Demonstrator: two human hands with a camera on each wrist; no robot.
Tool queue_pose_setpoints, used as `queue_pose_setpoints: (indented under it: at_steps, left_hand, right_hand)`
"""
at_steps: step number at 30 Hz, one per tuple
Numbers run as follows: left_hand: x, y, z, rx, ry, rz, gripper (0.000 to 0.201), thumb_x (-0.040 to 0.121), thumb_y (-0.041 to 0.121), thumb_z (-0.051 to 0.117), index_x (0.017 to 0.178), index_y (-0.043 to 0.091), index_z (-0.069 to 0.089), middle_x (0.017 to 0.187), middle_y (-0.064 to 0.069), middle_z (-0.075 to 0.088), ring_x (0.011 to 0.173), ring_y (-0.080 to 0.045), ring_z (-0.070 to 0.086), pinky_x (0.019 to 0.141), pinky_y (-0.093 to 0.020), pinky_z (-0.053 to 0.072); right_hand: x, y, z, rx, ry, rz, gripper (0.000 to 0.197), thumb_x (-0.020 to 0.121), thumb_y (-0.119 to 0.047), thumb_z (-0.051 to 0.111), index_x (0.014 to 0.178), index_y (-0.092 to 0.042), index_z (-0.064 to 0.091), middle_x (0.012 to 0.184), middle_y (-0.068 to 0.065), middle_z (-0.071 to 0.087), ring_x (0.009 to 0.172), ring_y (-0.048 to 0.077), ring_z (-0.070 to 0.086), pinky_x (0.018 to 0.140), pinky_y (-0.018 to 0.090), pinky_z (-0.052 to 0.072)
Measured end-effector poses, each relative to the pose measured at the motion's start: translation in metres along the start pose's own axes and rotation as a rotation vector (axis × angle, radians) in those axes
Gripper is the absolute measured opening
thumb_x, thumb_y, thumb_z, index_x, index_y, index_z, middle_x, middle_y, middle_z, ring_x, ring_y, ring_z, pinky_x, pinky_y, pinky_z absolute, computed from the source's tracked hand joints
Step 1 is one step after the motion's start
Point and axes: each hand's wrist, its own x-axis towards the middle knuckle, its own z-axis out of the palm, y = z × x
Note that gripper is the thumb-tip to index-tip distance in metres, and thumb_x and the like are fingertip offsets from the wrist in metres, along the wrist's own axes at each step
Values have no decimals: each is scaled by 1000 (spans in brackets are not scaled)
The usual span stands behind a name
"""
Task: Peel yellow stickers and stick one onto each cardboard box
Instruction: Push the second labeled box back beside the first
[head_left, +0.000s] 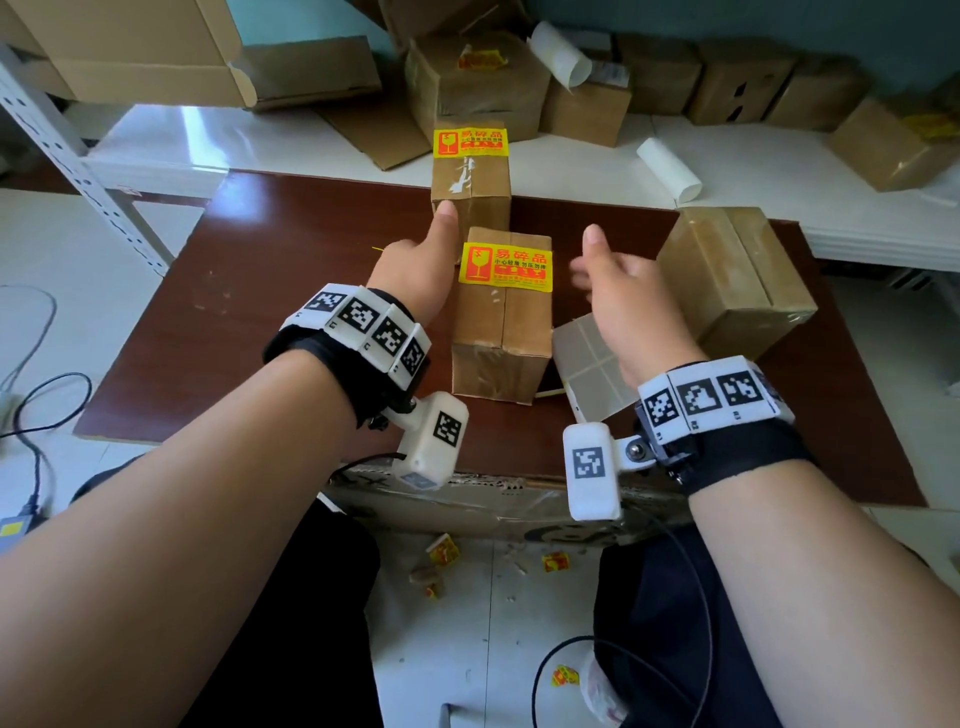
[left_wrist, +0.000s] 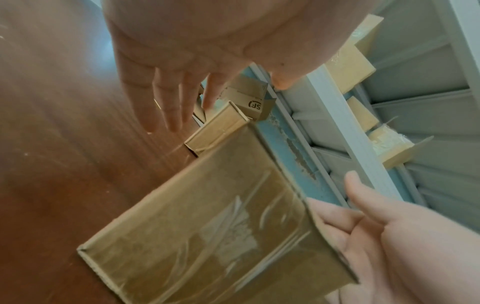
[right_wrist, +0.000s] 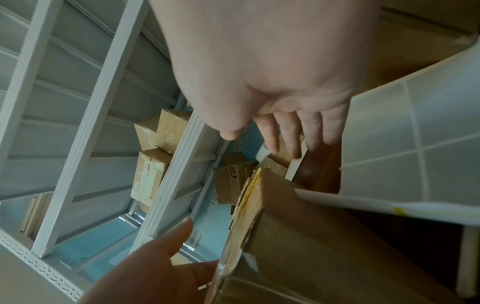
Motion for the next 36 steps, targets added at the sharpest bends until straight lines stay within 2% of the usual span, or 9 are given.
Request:
queue_pose_setpoints:
  at_steps: [5, 10, 13, 16, 18, 21, 26, 31, 36]
  left_hand:
    - [-3, -6, -2, -75, -83, -62, 127, 56, 102, 25, 132, 8, 66, 119, -12, 74, 108, -35, 72, 102, -51, 56]
    - [-8, 1, -9, -242, 36, -56, 108, 69, 94, 32, 119, 7, 72, 107, -13, 78, 95, -33, 76, 93, -50, 61]
    - [-11, 15, -18, -410, 73, 33, 78, 95, 77, 40, 101, 10, 78, 88, -4, 80, 80, -20, 76, 74, -32, 62]
    - [-16, 20, -16, -594, -9, 167, 57, 107, 58, 43, 90, 14, 76, 62, 9, 69, 60, -9, 64, 57, -23, 51]
    - [-23, 22, -11, -743, -67, 210, 50, 105, 52, 50, 102, 10, 78, 78, 2, 76, 74, -16, 69, 69, -32, 55]
    - [-26, 26, 0, -838, -184, 245, 59, 99, 53, 49, 122, 6, 75, 118, -13, 78, 101, -27, 72, 88, -45, 57]
    - [-25, 48, 23, -913, -275, 195, 58, 109, 47, 37, 140, 7, 65, 122, -5, 74, 98, -19, 69, 73, -28, 54]
    - [-19, 62, 55, -814, -331, 114, 60, 103, 57, 42, 149, 21, 57, 146, -1, 65, 138, -20, 56, 117, -42, 37]
    - [-9, 56, 73, -818, -526, 55, 31, 108, 30, 45, 115, 14, 70, 83, 4, 80, 65, -6, 76, 46, -18, 54]
  right_hand:
    - [-7, -3, 5, -49, -50, -12, 58, 111, -63, 38, 100, -24, 80, 107, -2, 79, 105, 17, 69, 90, 37, 46]
    - [-12, -10, 7, 135, -42, -20, 45, 111, -55, 48, 103, -25, 80, 112, -6, 79, 112, 10, 68, 85, 24, 44]
    - [-19, -22, 5, 300, 10, -96, 36, 111, -46, 54, 87, -31, 76, 96, -8, 81, 95, -4, 70, 80, 12, 51]
    - [-25, -28, 4, 475, 65, -228, 30, 108, -45, 59, 98, -28, 80, 110, 1, 82, 112, 15, 75, 109, 42, 57]
    - [-27, -30, 1, 548, 92, -292, 36, 103, -53, 57, 111, -27, 81, 121, -1, 80, 121, 16, 72, 115, 55, 52]
    - [-26, -31, -5, 577, 140, -334, 48, 98, -62, 52, 123, -30, 78, 134, -6, 75, 129, 9, 67, 119, 50, 49]
    - [-5, -30, -15, 553, 90, -209, 79, 90, -81, 45, 148, -32, 65, 146, -16, 68, 139, 3, 59, 126, 45, 40]
    - [22, -20, -18, 618, -3, -73, 68, 96, -83, 37, 143, -43, 67, 140, -14, 72, 138, 11, 62, 125, 52, 37]
    - [65, 11, -16, 607, -150, 96, 99, 69, -105, 56, 153, -54, 52, 159, -12, 57, 154, 22, 47, 129, 64, 25]
